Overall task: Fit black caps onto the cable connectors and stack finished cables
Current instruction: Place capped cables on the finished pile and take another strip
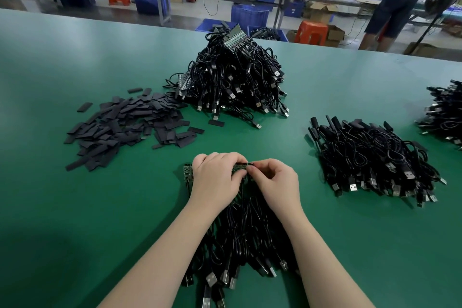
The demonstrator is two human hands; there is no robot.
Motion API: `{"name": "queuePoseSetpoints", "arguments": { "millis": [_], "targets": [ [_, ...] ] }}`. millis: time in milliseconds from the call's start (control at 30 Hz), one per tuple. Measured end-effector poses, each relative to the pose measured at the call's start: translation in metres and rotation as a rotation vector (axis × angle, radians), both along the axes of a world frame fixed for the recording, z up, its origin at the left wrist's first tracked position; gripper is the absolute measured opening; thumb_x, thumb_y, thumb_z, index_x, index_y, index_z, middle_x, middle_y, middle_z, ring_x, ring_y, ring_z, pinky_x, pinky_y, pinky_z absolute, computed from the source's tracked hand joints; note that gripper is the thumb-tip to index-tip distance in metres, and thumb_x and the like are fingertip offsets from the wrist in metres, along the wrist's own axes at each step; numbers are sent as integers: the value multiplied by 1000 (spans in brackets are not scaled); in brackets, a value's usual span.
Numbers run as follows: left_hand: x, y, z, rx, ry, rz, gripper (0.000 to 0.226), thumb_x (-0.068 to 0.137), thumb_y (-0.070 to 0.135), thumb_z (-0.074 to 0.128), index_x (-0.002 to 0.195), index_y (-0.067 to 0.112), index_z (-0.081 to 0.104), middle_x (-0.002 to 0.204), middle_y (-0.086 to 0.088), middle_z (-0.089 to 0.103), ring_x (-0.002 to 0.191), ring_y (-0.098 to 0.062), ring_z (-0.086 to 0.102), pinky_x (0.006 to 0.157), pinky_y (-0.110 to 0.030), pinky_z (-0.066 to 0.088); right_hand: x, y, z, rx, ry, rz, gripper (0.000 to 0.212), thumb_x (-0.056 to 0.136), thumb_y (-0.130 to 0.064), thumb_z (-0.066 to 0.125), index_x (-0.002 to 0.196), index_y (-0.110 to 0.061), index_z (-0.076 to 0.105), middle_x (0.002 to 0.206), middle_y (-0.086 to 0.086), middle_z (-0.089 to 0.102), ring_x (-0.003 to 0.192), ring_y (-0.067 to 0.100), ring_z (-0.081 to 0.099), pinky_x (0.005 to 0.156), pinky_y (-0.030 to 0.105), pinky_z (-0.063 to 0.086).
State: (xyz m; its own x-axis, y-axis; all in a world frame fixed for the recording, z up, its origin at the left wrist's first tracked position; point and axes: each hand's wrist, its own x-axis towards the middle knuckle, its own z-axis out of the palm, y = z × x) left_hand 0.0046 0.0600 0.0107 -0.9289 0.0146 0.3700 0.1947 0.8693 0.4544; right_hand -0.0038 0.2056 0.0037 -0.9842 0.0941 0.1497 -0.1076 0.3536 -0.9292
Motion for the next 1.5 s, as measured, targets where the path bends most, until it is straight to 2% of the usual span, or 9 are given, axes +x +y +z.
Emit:
{"name": "queuePoseSetpoints", "arguments": {
  "millis": [367, 500, 733, 933, 1067, 1200, 1333, 1433, 1500],
  "targets": [
    [3, 4, 2, -17, -7, 24, 15, 90, 36, 60, 105, 37, 64, 102, 18, 67, 104, -7, 57, 81, -26, 15, 5, -2, -1, 9, 50, -14, 19, 83, -16, 78, 73, -29, 69, 66, -18, 69, 66, -6, 63, 61, 5, 43],
    [3, 4, 2, -12, -2, 15, 15, 91, 36, 59, 105, 37, 64, 103, 19, 66, 104, -7, 56, 83, -26, 16, 5, -3, -2, 41, 39, 9, 14, 86, -20, 73, 77, -28, 68, 77, -21, 70, 70, -2, 64, 65, 9, 47],
    [3, 4, 1, -8, 5, 5, 15, 90, 36, 60, 104, 36, 64, 103, 19, 66, 102, -8, 57, 82, -27, 16, 4, -3, -5, 65, 72, 6, 17, 88, -17, 69, 78, -28, 62, 79, -20, 69, 72, -2, 65, 65, 8, 46],
    [3, 3, -1, 2, 8, -8, 15, 91, 37, 60, 106, 36, 64, 105, 21, 66, 104, -6, 56, 84, -25, 16, 5, 0, -4, -99, 72, -142, 13, 93, -18, 65, 84, -27, 59, 80, -10, 73, 80, 0, 68, 66, 6, 44],
    [1, 0, -5, -8, -19, -24, 20, 94, 41, 55, 113, 38, 62, 112, 22, 64, 111, -4, 54, 91, -27, 16, 10, 10, 11, -231, 161, -257, 13, 96, -16, 60, 91, -27, 57, 85, -12, 74, 78, 5, 68, 68, 16, 51],
    [-2, 0, -6, 5, -44, -31, 25, 95, 42, 52, 118, 38, 61, 118, 22, 63, 116, -4, 52, 95, -27, 15, 20, 23, 43, -278, 423, -343, 24, 99, -19, 56, 93, -43, 56, 91, -7, 71, 77, 16, 69, 63, 20, 52],
    [-3, 0, -8, -4, -57, -43, 30, 95, 43, 53, 124, 37, 60, 126, 21, 59, 122, -6, 49, 99, -27, 16, 32, 11, 67, -271, 647, -185, 29, 99, -22, 51, 101, -51, 54, 101, -2, 67, 87, 18, 72, 76, 23, 55],
    [0, 2, 1, 101, 63, -48, 33, 98, 37, 51, 130, 33, 58, 131, 14, 58, 124, -9, 49, 102, -26, 16, 36, -10, 73, -274, 573, 25, 27, 98, -21, 50, 100, -48, 53, 103, -2, 70, 94, 18, 72, 81, 25, 56],
    [3, 1, 12, 268, 187, -53, 34, 102, 32, 42, 129, 25, 60, 130, 9, 61, 122, -9, 53, 108, -37, 27, 36, -23, 76, -330, 486, 132, 24, 99, -13, 50, 100, -37, 54, 107, -5, 69, 98, 20, 71, 84, 29, 55]
  ]
}}
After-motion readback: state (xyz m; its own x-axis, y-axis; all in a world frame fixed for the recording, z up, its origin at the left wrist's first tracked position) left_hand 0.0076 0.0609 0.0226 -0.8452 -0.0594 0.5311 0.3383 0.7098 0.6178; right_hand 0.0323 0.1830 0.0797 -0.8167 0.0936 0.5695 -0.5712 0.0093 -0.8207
